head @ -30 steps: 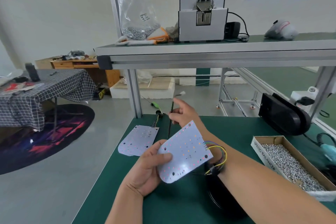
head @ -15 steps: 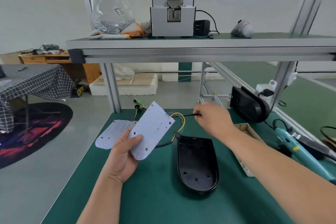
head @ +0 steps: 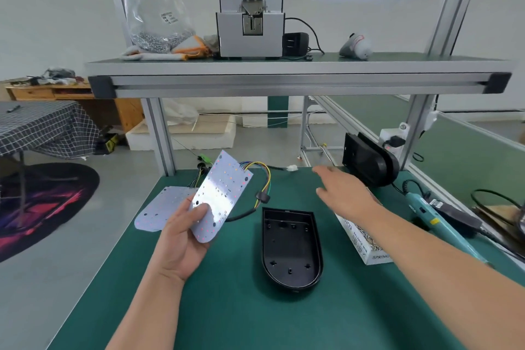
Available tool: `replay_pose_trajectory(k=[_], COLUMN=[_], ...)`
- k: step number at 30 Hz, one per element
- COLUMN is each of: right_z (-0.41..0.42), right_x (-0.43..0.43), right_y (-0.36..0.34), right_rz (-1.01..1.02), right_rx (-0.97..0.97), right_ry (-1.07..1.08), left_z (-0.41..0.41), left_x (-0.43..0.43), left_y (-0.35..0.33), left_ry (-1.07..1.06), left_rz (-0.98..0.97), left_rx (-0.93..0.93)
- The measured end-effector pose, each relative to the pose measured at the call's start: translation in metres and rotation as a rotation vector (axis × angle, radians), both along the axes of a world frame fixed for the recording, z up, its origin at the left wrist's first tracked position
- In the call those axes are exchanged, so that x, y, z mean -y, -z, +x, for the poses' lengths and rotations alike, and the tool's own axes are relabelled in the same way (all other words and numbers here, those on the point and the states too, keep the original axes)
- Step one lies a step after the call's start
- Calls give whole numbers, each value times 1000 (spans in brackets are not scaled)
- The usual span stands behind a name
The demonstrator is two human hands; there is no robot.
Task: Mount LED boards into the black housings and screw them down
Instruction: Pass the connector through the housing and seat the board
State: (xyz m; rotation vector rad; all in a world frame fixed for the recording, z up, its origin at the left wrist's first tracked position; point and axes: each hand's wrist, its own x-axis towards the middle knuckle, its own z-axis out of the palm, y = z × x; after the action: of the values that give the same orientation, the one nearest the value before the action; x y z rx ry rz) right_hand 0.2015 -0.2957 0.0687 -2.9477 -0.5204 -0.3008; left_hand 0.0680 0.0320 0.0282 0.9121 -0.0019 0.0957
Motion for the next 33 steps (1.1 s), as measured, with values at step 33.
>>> replay_pose_trajectory(k=[33], right_z=[-9], right_x=[-31], right_y=[-6], right_rz=[545], right_rx=[265], right_ry=[33], left_z=[6], left_x=[19], left_y=[0], left_ry=[39], left_rz=[-83], left_rx=[-42])
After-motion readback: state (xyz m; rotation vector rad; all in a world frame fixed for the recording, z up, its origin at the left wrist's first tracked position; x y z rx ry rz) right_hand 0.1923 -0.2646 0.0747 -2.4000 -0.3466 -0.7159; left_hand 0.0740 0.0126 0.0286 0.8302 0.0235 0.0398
